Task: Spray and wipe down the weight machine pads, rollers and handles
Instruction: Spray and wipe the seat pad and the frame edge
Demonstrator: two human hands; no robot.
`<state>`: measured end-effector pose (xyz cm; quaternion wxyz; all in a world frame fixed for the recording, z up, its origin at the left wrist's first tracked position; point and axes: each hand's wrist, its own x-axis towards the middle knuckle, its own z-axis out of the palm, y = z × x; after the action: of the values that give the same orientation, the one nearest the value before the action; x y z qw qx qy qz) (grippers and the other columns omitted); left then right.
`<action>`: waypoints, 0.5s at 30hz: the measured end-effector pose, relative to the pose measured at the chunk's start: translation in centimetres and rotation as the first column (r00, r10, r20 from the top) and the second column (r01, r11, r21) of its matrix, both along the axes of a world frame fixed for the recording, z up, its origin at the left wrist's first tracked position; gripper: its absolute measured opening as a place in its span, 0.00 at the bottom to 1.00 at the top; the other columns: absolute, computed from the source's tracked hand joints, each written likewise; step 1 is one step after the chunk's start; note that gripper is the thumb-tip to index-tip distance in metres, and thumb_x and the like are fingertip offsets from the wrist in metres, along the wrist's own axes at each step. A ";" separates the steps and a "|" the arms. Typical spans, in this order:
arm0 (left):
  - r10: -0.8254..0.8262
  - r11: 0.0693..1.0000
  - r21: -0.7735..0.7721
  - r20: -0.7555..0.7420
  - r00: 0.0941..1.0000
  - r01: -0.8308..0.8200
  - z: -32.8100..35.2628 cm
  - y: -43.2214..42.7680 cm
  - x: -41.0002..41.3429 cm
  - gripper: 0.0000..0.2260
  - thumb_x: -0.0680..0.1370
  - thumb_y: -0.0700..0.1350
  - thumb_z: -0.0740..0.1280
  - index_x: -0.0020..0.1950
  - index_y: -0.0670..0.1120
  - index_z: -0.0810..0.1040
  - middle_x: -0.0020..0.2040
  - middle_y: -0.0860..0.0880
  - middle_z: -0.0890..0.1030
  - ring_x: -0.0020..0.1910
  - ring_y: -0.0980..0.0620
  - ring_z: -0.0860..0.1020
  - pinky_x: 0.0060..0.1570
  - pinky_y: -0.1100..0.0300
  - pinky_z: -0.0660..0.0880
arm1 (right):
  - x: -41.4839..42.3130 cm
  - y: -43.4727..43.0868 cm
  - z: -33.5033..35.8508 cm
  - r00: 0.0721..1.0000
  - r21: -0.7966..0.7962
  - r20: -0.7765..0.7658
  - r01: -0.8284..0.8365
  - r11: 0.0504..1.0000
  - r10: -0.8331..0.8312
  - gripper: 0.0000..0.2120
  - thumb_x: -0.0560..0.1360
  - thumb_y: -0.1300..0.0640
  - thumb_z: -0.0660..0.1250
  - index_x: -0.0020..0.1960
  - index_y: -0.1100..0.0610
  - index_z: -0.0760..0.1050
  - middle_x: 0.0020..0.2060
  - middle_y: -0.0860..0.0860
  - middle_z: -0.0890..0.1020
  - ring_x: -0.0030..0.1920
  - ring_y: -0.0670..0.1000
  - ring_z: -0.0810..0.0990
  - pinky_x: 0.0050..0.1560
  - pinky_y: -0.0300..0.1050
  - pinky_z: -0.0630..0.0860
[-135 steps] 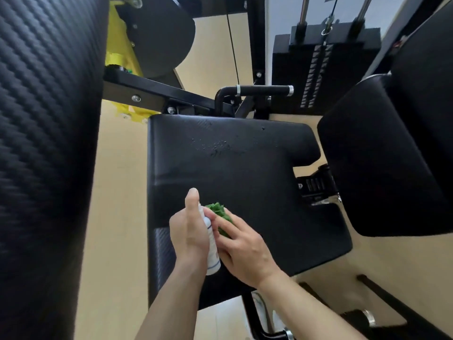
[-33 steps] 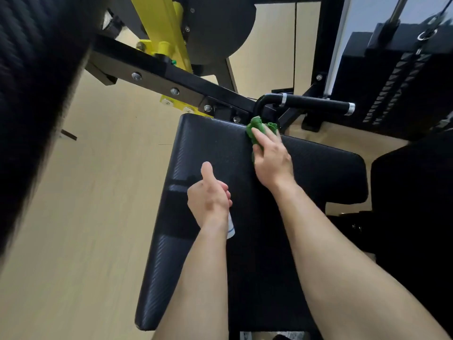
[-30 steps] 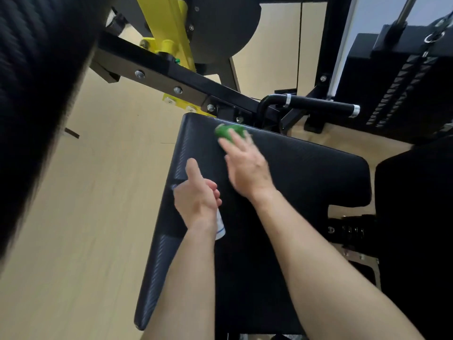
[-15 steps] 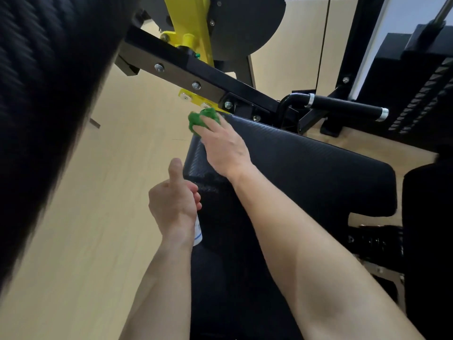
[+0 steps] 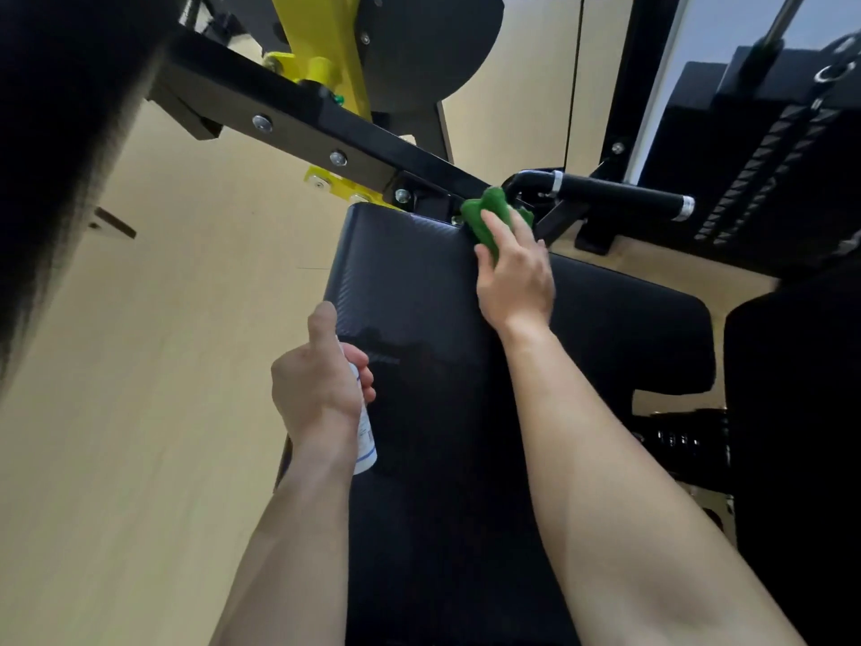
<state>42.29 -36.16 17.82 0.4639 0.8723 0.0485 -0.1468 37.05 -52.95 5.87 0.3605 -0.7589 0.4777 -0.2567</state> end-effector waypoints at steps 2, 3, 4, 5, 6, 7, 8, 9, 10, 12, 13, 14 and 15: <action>-0.026 1.000 -0.013 -0.018 0.999 0.026 -0.2 -0.4 -0.6 0.28 0.82 0.59 0.62 0.30 0.40 0.77 0.25 0.46 0.77 0.23 0.48 0.74 0.33 0.57 0.73 | -3.7 -1.7 -1.6 0.982 0.025 -0.079 0.176 0.984 -0.173 0.21 0.82 0.52 0.63 0.74 0.46 0.71 0.75 0.45 0.69 0.68 0.59 0.72 0.69 0.57 0.70; -0.040 0.999 -0.020 -0.029 0.999 0.040 -0.3 -0.5 -0.9 0.28 0.82 0.59 0.62 0.31 0.40 0.77 0.25 0.46 0.77 0.22 0.49 0.74 0.32 0.57 0.73 | -5.8 -2.6 -2.4 0.958 0.059 -0.124 0.265 0.962 -0.257 0.20 0.82 0.52 0.62 0.74 0.47 0.71 0.75 0.46 0.69 0.67 0.59 0.72 0.67 0.56 0.72; -0.052 0.998 -0.027 -0.041 0.998 0.051 -0.3 -0.7 -1.2 0.28 0.82 0.59 0.63 0.31 0.40 0.77 0.24 0.46 0.76 0.22 0.49 0.74 0.32 0.57 0.73 | -7.7 -3.3 -3.1 0.927 0.104 -0.166 0.356 0.929 -0.337 0.20 0.83 0.53 0.61 0.74 0.48 0.70 0.75 0.48 0.68 0.68 0.60 0.71 0.66 0.55 0.71; -0.064 0.998 -0.033 -0.050 0.997 0.062 -0.4 -0.8 -1.4 0.28 0.82 0.59 0.62 0.30 0.40 0.76 0.24 0.47 0.76 0.22 0.50 0.74 0.32 0.57 0.73 | -8.9 -3.7 -3.6 0.891 0.145 -0.201 0.438 0.887 -0.408 0.20 0.83 0.53 0.60 0.74 0.48 0.70 0.76 0.49 0.67 0.69 0.60 0.70 0.67 0.55 0.70; -0.076 0.997 -0.037 -0.050 0.996 0.074 -0.4 -0.9 -1.5 0.28 0.82 0.59 0.62 0.30 0.40 0.76 0.23 0.47 0.76 0.21 0.50 0.74 0.33 0.56 0.74 | -9.3 -3.8 -3.7 0.863 0.162 -0.222 0.491 0.856 -0.454 0.20 0.83 0.54 0.59 0.74 0.49 0.70 0.76 0.50 0.67 0.70 0.61 0.70 0.68 0.56 0.70; -0.083 0.996 -0.042 -0.047 0.995 0.081 -0.5 -1.0 -1.6 0.28 0.82 0.59 0.62 0.30 0.40 0.76 0.23 0.48 0.76 0.21 0.51 0.74 0.34 0.56 0.74 | -8.7 -3.3 -3.4 0.859 0.149 -0.224 0.498 0.854 -0.461 0.20 0.83 0.55 0.59 0.74 0.50 0.71 0.76 0.51 0.66 0.71 0.61 0.69 0.70 0.57 0.69; -0.087 0.995 -0.050 -0.045 0.995 0.085 -0.5 -1.0 -1.8 0.28 0.82 0.59 0.62 0.29 0.40 0.76 0.23 0.48 0.76 0.21 0.50 0.74 0.34 0.55 0.74 | -7.4 -2.2 -2.8 0.888 0.121 -0.196 0.444 0.888 -0.417 0.20 0.83 0.56 0.60 0.74 0.51 0.71 0.77 0.51 0.66 0.72 0.61 0.68 0.71 0.58 0.68; -0.093 0.994 -0.060 -0.042 0.995 0.090 -0.5 -1.1 -1.9 0.28 0.82 0.59 0.62 0.29 0.40 0.76 0.22 0.48 0.76 0.21 0.50 0.74 0.34 0.55 0.74 | -5.7 -0.7 -2.1 0.938 0.081 -0.136 0.331 0.940 -0.318 0.21 0.82 0.58 0.62 0.74 0.51 0.71 0.77 0.51 0.67 0.73 0.61 0.68 0.72 0.58 0.68; -0.102 0.993 -0.069 -0.037 0.994 0.100 -0.4 -1.2 -1.9 0.28 0.82 0.59 0.62 0.29 0.40 0.76 0.22 0.48 0.76 0.21 0.50 0.73 0.34 0.55 0.73 | -4.1 1.3 -1.4 0.981 0.019 -0.064 0.186 0.982 -0.184 0.21 0.80 0.59 0.64 0.73 0.51 0.72 0.76 0.50 0.68 0.74 0.61 0.68 0.73 0.59 0.67; -0.124 0.989 -0.078 -0.022 0.992 0.122 -0.2 -1.5 -1.9 0.28 0.81 0.59 0.63 0.29 0.40 0.76 0.22 0.47 0.76 0.20 0.51 0.73 0.33 0.56 0.73 | -1.7 6.1 -0.4 0.995 -0.130 0.013 -0.100 0.986 0.103 0.22 0.78 0.62 0.68 0.71 0.51 0.75 0.75 0.50 0.71 0.73 0.61 0.70 0.73 0.59 0.67; -0.132 0.988 -0.084 -0.006 0.991 0.132 0.0 -1.7 -1.8 0.28 0.81 0.59 0.63 0.29 0.40 0.76 0.22 0.47 0.76 0.20 0.51 0.73 0.34 0.56 0.73 | -1.6 8.1 -0.2 0.974 -0.189 0.023 -0.218 0.958 0.226 0.22 0.77 0.62 0.69 0.70 0.51 0.76 0.74 0.51 0.72 0.72 0.62 0.71 0.73 0.59 0.68; -0.139 0.986 -0.092 0.013 0.990 0.140 0.2 -2.0 -1.8 0.28 0.81 0.59 0.63 0.29 0.40 0.76 0.23 0.47 0.76 0.20 0.51 0.74 0.34 0.56 0.73 | -2.0 9.3 -0.3 0.948 -0.241 0.020 -0.303 0.922 0.317 0.22 0.76 0.63 0.70 0.69 0.51 0.77 0.73 0.51 0.73 0.71 0.62 0.73 0.72 0.59 0.69; -0.147 0.984 -0.099 0.024 0.989 0.149 0.3 -2.4 -1.8 0.28 0.80 0.60 0.63 0.29 0.41 0.76 0.23 0.47 0.76 0.21 0.50 0.74 0.34 0.56 0.73 | -3.2 9.4 -0.8 0.929 -0.290 -0.003 -0.356 0.888 0.371 0.21 0.76 0.63 0.70 0.68 0.51 0.78 0.73 0.51 0.73 0.70 0.62 0.73 0.72 0.59 0.69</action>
<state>40.49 -38.58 18.11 0.4953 0.8503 -0.0279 -0.1758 33.88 -43.56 5.09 0.3011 -0.8718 0.2758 -0.2708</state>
